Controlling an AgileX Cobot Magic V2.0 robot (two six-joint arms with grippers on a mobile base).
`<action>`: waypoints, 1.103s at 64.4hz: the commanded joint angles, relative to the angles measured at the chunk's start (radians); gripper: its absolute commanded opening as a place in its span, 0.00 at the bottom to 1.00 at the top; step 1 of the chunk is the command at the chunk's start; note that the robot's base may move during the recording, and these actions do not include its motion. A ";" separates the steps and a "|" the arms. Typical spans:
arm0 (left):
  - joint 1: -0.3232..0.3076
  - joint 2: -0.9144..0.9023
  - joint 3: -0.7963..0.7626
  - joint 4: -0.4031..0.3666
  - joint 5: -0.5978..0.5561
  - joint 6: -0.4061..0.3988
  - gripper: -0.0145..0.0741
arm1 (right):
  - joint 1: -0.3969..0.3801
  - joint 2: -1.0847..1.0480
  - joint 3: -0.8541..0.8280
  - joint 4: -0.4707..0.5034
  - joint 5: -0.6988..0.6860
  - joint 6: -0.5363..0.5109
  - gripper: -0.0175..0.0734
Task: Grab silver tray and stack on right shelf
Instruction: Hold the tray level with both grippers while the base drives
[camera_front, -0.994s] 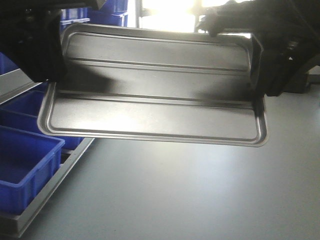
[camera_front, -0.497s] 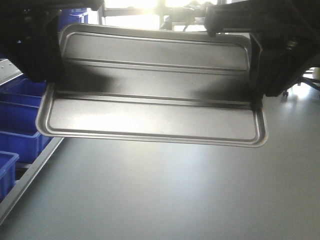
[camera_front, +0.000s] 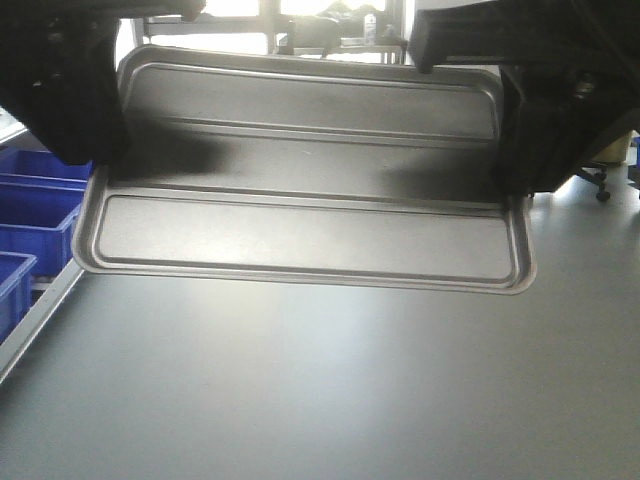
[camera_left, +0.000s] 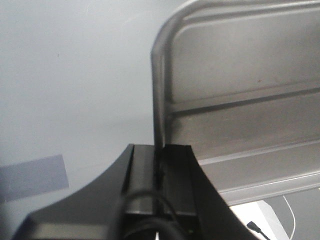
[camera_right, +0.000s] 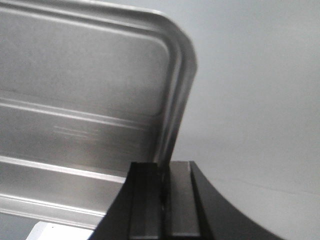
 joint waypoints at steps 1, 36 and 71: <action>-0.012 -0.036 -0.029 -0.011 -0.049 0.001 0.06 | 0.003 -0.034 -0.031 -0.010 -0.062 -0.015 0.25; -0.012 -0.036 -0.029 -0.011 -0.049 0.001 0.06 | 0.003 -0.034 -0.031 -0.010 -0.063 -0.015 0.25; -0.012 -0.034 -0.029 -0.011 -0.048 0.001 0.06 | 0.003 -0.034 -0.031 -0.010 -0.065 -0.015 0.25</action>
